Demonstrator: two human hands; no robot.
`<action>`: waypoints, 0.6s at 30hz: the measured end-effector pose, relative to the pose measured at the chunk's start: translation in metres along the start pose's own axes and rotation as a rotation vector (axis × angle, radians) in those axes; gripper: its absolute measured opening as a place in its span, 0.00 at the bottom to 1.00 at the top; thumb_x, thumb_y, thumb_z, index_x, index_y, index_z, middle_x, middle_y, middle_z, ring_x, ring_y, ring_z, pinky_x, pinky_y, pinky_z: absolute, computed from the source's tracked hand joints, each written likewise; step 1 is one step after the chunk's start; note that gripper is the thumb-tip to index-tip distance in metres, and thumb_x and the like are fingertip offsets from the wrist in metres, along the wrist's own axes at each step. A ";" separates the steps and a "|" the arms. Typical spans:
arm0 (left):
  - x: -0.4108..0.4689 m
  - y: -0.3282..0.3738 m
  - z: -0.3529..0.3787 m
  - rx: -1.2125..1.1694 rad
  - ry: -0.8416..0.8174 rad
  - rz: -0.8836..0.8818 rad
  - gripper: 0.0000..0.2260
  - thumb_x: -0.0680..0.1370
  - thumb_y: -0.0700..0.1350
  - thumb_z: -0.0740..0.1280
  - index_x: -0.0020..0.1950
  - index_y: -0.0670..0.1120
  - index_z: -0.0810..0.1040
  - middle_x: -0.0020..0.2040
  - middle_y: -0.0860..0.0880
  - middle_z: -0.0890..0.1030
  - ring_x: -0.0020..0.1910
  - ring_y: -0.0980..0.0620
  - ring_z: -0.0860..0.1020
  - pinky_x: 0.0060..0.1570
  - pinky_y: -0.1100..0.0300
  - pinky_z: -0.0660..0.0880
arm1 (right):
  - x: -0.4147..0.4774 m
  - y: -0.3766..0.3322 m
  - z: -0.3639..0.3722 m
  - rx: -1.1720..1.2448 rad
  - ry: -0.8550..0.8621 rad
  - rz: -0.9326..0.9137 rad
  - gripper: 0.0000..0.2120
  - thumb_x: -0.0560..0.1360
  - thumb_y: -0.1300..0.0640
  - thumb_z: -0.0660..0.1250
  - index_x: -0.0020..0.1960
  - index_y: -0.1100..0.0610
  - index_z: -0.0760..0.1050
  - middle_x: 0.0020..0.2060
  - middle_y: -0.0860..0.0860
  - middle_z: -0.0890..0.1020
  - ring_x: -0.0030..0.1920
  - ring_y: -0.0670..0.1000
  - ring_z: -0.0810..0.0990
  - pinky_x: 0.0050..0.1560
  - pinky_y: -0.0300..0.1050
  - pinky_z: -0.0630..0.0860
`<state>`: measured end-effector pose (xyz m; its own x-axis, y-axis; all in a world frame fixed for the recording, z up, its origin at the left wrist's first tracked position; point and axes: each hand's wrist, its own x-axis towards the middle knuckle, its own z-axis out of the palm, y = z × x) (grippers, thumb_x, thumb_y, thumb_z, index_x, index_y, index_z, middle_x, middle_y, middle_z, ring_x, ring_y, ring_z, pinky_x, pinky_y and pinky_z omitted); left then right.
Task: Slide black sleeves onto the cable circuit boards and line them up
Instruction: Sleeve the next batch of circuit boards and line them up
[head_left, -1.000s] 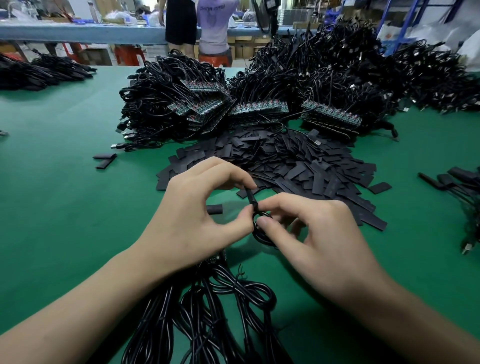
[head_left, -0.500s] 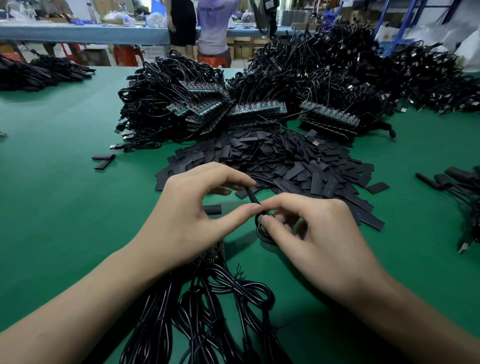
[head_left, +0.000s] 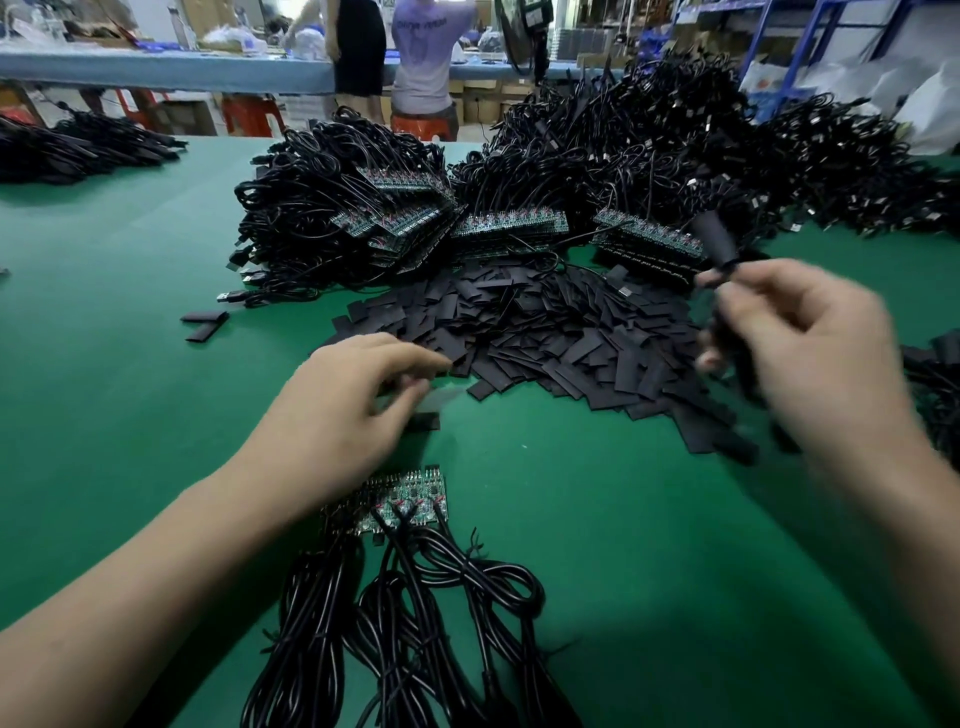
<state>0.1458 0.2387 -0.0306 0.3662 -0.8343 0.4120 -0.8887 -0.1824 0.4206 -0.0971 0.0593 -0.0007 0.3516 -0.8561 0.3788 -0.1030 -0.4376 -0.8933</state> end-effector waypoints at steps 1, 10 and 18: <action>0.001 -0.005 -0.001 0.051 -0.052 -0.015 0.10 0.80 0.43 0.69 0.60 0.52 0.85 0.52 0.55 0.82 0.54 0.54 0.79 0.57 0.53 0.76 | 0.011 0.005 -0.016 -0.122 0.067 -0.018 0.07 0.80 0.52 0.66 0.49 0.46 0.83 0.37 0.47 0.85 0.32 0.46 0.83 0.32 0.37 0.78; 0.001 -0.014 -0.013 0.160 -0.239 -0.045 0.11 0.74 0.60 0.72 0.54 0.59 0.85 0.50 0.58 0.79 0.51 0.55 0.77 0.54 0.52 0.78 | 0.044 0.046 -0.073 -0.778 0.243 0.116 0.20 0.71 0.45 0.63 0.61 0.51 0.74 0.60 0.61 0.77 0.62 0.66 0.75 0.65 0.69 0.72; 0.002 -0.008 -0.032 0.003 -0.397 -0.102 0.19 0.65 0.73 0.69 0.41 0.59 0.84 0.41 0.58 0.82 0.41 0.58 0.79 0.42 0.58 0.77 | -0.021 0.014 0.047 -0.587 -0.369 -0.296 0.06 0.79 0.52 0.69 0.55 0.49 0.82 0.50 0.43 0.76 0.55 0.46 0.75 0.59 0.48 0.74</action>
<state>0.1624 0.2549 -0.0067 0.3178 -0.9478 0.0243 -0.8544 -0.2752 0.4407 -0.0622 0.0842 -0.0323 0.7201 -0.5774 0.3849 -0.3982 -0.7981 -0.4522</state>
